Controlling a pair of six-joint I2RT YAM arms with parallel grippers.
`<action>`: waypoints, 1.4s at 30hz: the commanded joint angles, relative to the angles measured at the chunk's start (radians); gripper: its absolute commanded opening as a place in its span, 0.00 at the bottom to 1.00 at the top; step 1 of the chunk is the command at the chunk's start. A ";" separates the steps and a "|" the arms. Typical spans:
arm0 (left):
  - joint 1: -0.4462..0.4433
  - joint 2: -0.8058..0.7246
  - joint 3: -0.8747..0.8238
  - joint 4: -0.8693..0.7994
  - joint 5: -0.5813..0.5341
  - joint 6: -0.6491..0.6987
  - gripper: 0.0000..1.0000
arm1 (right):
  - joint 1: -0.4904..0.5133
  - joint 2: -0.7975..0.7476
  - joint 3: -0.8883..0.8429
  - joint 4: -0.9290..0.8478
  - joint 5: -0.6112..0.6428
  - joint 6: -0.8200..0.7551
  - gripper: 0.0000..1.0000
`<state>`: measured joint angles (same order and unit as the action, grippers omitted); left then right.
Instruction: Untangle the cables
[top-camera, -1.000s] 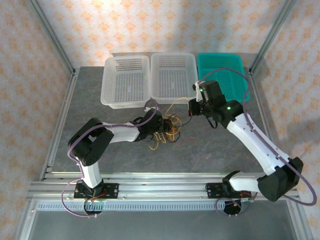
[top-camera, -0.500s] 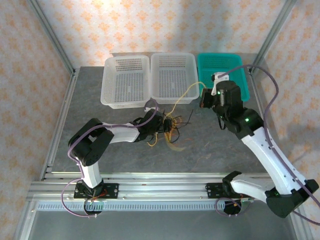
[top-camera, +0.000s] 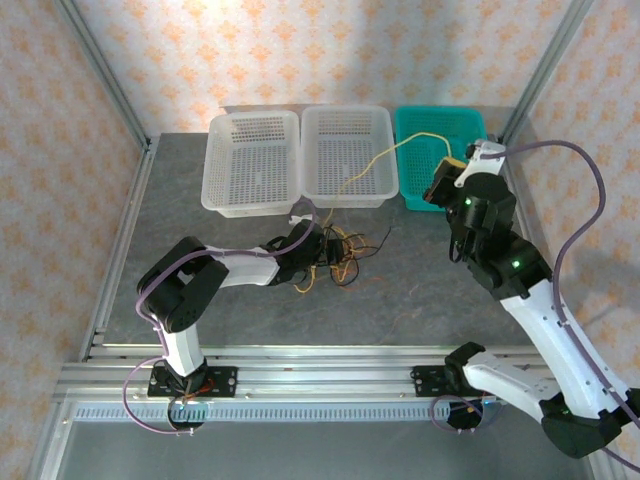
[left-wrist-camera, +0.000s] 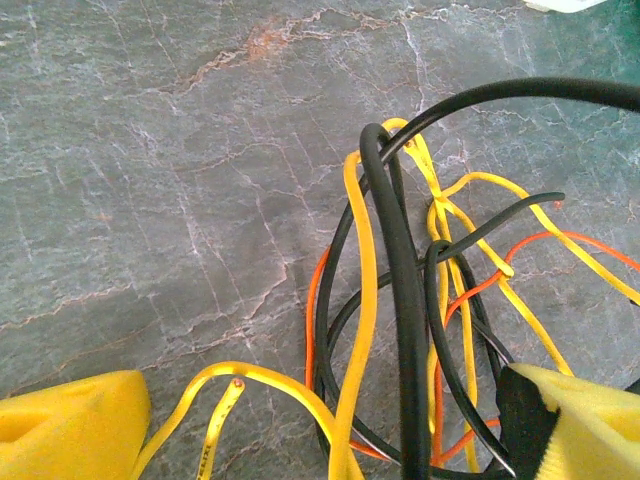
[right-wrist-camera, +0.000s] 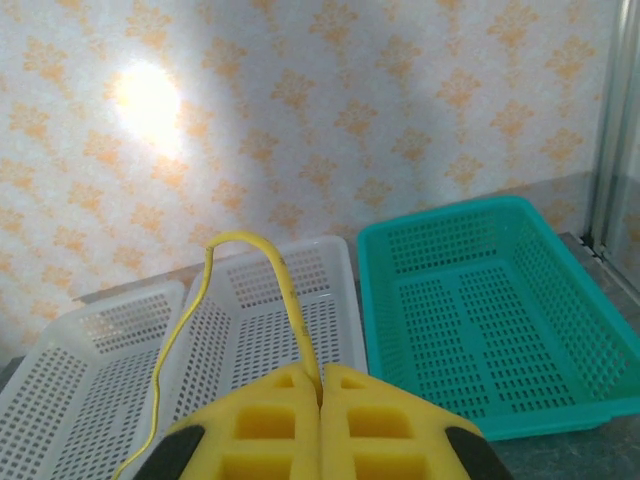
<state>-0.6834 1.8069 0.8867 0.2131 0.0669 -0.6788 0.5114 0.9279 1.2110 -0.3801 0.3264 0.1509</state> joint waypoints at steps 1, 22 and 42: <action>-0.007 -0.007 -0.025 -0.030 -0.043 0.028 0.92 | -0.001 -0.044 -0.022 0.042 0.138 0.037 0.00; -0.016 -0.029 0.030 -0.067 -0.035 0.055 0.99 | -0.002 -0.140 -0.001 0.114 0.482 -0.036 0.00; -0.021 -0.292 0.206 -0.243 -0.096 0.162 0.99 | -0.013 0.032 -0.011 0.055 0.408 0.035 0.00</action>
<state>-0.6987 1.5482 1.0447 0.0170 0.0071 -0.5674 0.5087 0.9340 1.1706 -0.3008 0.7490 0.1680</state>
